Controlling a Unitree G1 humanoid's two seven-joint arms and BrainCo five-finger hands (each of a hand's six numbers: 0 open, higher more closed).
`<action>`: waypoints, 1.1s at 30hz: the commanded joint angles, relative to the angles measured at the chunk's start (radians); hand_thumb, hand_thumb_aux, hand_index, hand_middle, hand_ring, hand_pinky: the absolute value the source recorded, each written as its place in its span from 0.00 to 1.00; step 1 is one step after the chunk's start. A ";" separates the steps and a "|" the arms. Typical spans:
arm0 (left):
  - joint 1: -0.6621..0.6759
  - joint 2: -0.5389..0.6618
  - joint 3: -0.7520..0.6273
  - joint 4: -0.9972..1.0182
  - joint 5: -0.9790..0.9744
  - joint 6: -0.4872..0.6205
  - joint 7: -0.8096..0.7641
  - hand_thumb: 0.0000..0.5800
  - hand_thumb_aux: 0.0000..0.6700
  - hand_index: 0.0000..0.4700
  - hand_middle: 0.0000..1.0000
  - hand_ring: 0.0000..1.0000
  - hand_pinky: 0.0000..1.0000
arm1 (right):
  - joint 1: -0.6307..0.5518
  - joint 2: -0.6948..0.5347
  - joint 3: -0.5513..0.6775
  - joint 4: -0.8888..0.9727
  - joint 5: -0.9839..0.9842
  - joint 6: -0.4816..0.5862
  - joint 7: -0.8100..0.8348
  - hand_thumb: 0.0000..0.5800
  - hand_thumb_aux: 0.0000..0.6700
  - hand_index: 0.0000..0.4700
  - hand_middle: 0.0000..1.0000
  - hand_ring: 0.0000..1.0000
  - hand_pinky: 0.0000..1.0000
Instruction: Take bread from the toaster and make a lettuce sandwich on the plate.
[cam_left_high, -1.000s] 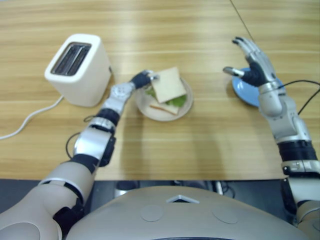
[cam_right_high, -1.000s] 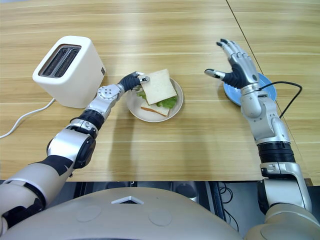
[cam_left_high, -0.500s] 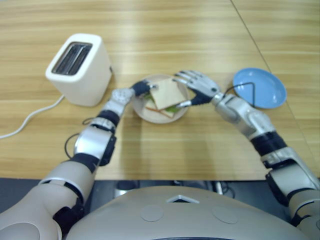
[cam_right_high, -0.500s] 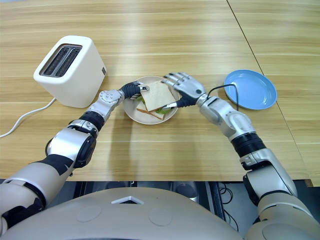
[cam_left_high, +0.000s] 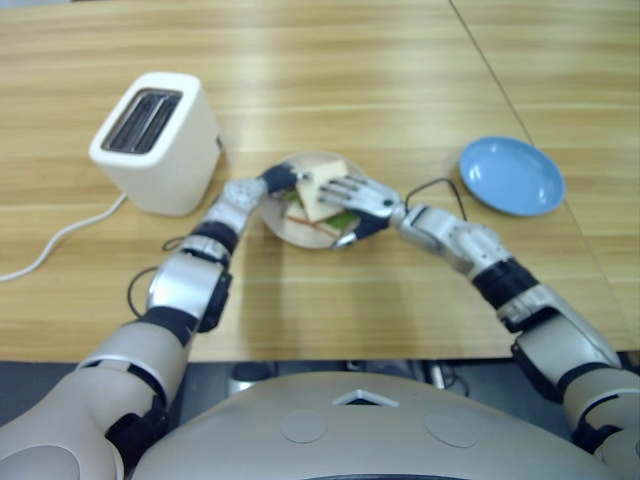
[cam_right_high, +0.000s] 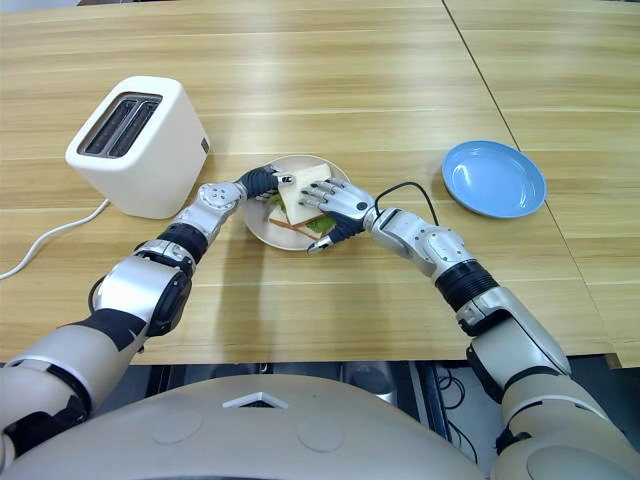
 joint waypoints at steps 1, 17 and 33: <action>-0.029 0.048 0.064 -0.101 -0.012 -0.065 0.207 0.00 0.00 0.00 0.49 0.49 0.49 | 0.085 0.010 0.159 0.129 -0.075 -0.025 0.111 0.00 0.00 0.00 0.00 0.00 0.00; 0.467 0.203 0.086 -1.104 0.029 0.155 0.211 0.26 0.14 0.14 1.00 1.00 1.00 | 0.137 -0.086 -0.041 -0.078 0.073 -0.069 -0.169 0.00 0.00 0.00 0.00 0.00 0.00; 0.864 0.562 0.196 -1.762 -0.139 0.407 -0.253 1.00 1.00 0.98 1.00 1.00 1.00 | 0.585 -0.313 -0.541 -0.579 0.600 -0.069 0.052 1.00 1.00 0.98 1.00 1.00 1.00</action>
